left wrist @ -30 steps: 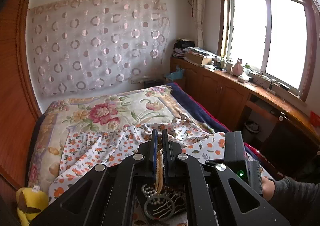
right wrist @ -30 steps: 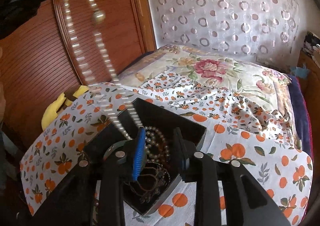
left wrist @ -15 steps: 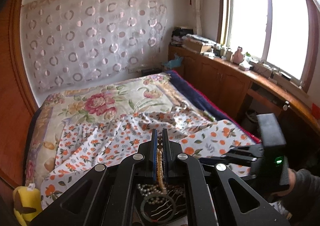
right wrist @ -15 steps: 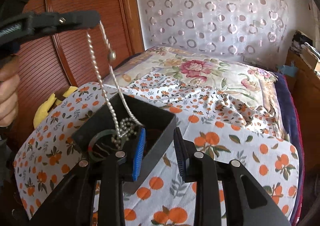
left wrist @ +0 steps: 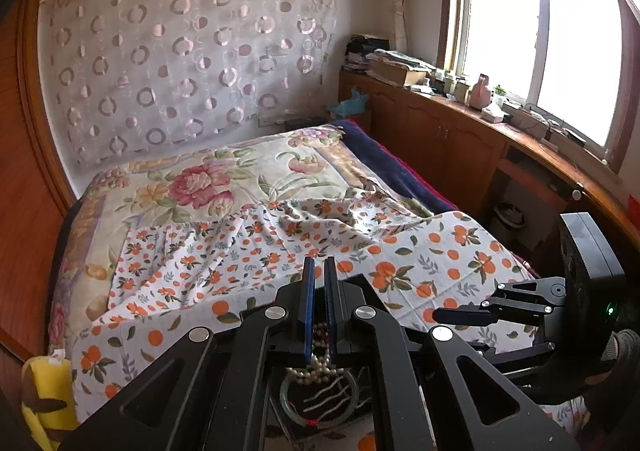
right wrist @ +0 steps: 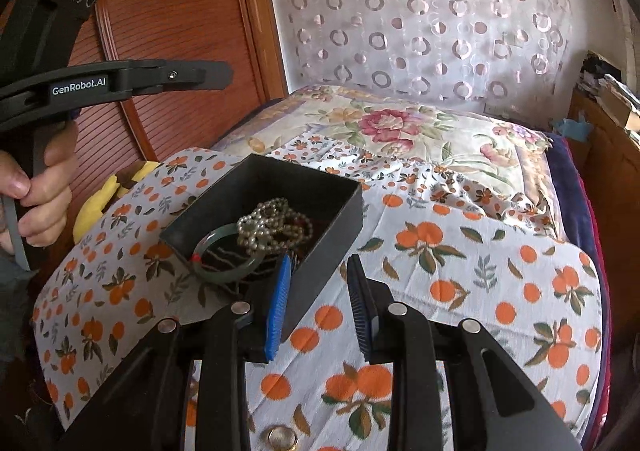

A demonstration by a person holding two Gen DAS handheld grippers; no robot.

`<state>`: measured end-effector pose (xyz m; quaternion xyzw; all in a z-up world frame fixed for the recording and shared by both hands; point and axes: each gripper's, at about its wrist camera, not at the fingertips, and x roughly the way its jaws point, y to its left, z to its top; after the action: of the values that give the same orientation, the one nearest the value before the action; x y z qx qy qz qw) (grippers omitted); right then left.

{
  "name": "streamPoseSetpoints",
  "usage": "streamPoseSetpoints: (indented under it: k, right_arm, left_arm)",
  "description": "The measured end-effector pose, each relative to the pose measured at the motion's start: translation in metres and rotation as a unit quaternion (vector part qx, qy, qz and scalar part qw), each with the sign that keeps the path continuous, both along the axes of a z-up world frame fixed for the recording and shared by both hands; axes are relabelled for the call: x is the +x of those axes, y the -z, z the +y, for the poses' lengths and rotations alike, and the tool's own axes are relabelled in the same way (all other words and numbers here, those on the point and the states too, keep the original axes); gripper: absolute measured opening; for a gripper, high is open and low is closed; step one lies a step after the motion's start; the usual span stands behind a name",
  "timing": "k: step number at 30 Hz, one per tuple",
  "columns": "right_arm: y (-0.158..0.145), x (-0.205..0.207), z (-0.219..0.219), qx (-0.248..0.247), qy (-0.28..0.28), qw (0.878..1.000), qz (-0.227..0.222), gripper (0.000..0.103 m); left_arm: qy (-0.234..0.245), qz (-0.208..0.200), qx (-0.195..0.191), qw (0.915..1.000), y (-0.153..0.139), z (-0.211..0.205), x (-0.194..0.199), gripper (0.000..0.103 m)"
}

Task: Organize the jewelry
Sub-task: 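Move the left tool to the wooden bead bracelet while the right tool moves to the gold ring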

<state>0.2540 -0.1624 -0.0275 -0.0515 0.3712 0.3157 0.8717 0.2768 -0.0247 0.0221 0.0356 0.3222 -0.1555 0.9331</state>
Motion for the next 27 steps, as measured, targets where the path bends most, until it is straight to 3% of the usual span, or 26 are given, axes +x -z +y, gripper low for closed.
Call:
streamPoseSetpoints:
  k: [2,5,12,19,27]
  right_arm:
    - [0.002,-0.009,-0.004,-0.002,0.003,1.0,0.0,0.032]
    - [0.007,-0.022,-0.01,-0.002,0.006,1.0,0.007,0.032]
    - [0.022,-0.053,-0.02,-0.016,0.013,1.0,0.021,0.032]
    - [0.034,-0.081,-0.022,-0.049,0.006,0.999,0.02,0.032]
    - [0.041,-0.085,-0.035,-0.057,0.018,0.998,0.025,0.032]
  left_arm:
    - [0.0,0.0,-0.001,1.0,0.004,0.002,-0.008,0.01]
    - [0.001,0.005,-0.004,1.0,0.015,0.005,-0.025,0.028]
    - [-0.002,0.031,0.005,0.9995,0.056,0.009,-0.075,0.042]
    - [-0.012,0.072,0.01,0.9973,0.093,0.014,-0.105,0.043]
    - [-0.01,0.108,0.016,0.994,0.12,0.019,-0.116,0.043]
